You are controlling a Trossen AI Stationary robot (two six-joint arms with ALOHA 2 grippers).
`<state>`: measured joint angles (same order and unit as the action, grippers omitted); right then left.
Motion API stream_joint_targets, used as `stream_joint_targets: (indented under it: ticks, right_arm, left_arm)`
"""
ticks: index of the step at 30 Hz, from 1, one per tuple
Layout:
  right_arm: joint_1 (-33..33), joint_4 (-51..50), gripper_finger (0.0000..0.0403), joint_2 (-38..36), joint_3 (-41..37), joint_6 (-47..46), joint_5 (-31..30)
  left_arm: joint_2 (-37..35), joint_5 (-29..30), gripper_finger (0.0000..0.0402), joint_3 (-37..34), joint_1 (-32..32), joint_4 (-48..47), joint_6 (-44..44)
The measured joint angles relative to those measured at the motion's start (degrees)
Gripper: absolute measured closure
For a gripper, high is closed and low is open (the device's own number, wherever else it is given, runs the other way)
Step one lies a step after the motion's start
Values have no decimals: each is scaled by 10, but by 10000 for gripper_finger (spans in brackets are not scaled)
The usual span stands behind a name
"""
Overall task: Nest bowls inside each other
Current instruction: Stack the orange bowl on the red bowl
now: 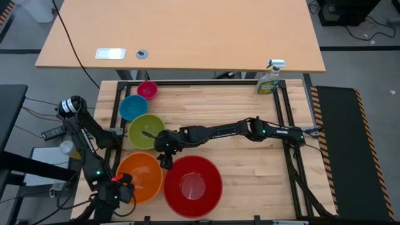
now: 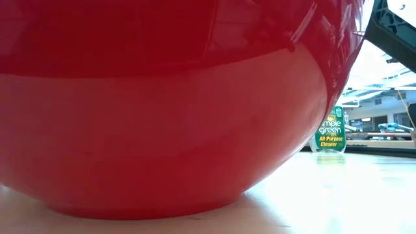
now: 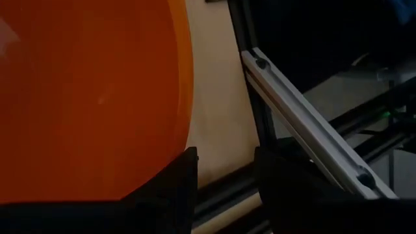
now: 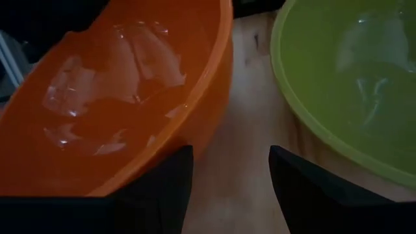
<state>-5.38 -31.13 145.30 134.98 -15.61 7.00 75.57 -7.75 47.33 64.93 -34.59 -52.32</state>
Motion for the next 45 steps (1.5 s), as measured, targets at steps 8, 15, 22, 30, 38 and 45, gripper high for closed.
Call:
stream_joint_targets:
  ticks: [8, 15, 22, 30, 38, 45]
  right_arm:
    - [17, -67, 193, -9, 0, -29, -46]
    - [26, -95, 193, -12, 0, -38, -42]
    - [12, -68, 192, -17, 0, -43, -27]
    - [4, -62, 192, -13, 0, -59, -28]
    - [3, -57, 192, -13, 0, -81, -28]
    - [2, -41, 192, -11, 0, -65, -31]
  left_arm:
    - [-2, -35, 247, 3, 0, 8, -15]
    - [-2, -20, 247, 3, -2, -9, 0]
    - [-2, 17, 247, 3, -2, -34, 22]
    - [-2, 24, 247, 4, -3, -33, 22]
    - [-2, -80, 247, 4, -3, -21, -43]
    - [-4, -128, 247, 4, -22, -16, -65]
